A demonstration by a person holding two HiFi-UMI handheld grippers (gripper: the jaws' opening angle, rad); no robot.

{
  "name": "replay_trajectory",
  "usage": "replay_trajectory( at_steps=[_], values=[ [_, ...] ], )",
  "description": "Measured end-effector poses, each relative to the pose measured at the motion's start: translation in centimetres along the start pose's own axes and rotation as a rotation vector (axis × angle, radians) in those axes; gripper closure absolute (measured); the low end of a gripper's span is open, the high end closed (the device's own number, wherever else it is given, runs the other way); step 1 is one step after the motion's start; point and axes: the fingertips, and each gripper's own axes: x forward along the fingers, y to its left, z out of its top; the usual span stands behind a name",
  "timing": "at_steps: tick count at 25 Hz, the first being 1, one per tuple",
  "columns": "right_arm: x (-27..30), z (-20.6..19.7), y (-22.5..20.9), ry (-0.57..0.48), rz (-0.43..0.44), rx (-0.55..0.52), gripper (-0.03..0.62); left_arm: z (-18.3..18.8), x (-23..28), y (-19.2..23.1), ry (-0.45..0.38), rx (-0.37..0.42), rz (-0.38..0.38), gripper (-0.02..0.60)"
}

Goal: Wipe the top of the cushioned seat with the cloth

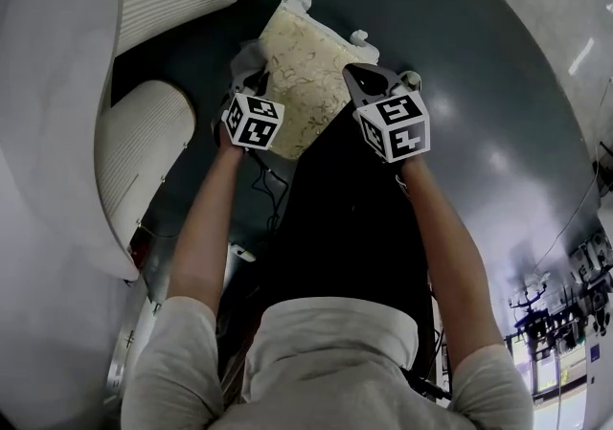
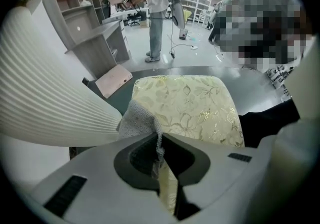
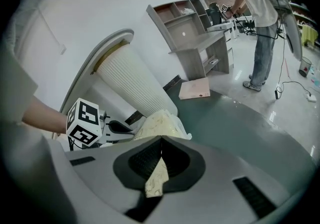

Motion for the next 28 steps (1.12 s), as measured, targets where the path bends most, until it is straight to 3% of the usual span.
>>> replay_trajectory(
  at_steps=[6,12,28],
  values=[
    [-0.7,-1.4,-0.8,0.044,0.021,-0.038,0.585,0.4,0.0,-1.5,-0.024,-0.041,0.018,0.545],
    [-1.9,-1.9,-1.2,0.068,0.035,-0.087,0.585,0.4,-0.4,-4.2,-0.032,-0.021,0.016,0.545],
    [-4.2,-5.2,-1.5,0.131,0.079,-0.19,0.585,0.5,-0.7,-10.2,-0.066,-0.066,0.05,0.545]
  ],
)
